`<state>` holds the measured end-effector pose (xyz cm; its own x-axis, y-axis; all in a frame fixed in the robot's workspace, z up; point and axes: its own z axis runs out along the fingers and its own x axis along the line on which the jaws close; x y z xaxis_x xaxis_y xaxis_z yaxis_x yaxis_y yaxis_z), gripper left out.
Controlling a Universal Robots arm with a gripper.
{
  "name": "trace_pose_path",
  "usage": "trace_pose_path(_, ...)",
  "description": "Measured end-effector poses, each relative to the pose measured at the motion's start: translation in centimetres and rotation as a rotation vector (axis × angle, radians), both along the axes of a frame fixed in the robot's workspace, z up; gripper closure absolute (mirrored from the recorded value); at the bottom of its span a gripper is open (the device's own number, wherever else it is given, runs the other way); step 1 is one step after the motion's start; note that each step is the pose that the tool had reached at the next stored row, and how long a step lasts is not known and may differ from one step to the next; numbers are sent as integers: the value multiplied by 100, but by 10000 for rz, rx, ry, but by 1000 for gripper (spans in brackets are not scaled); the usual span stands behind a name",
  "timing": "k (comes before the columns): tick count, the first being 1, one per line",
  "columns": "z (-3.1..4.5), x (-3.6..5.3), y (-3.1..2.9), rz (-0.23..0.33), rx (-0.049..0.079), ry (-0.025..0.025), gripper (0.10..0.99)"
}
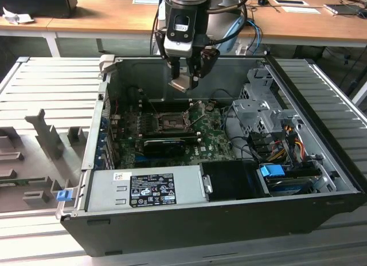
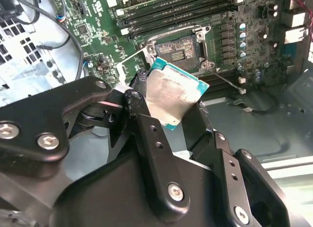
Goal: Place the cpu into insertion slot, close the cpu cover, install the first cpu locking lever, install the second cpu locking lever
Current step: 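Place the cpu into insertion slot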
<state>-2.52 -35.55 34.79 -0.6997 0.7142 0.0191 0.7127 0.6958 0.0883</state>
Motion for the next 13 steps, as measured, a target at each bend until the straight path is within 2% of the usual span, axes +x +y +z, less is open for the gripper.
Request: trace_pose_path(13,-15,0,0,-974,0,0,557)
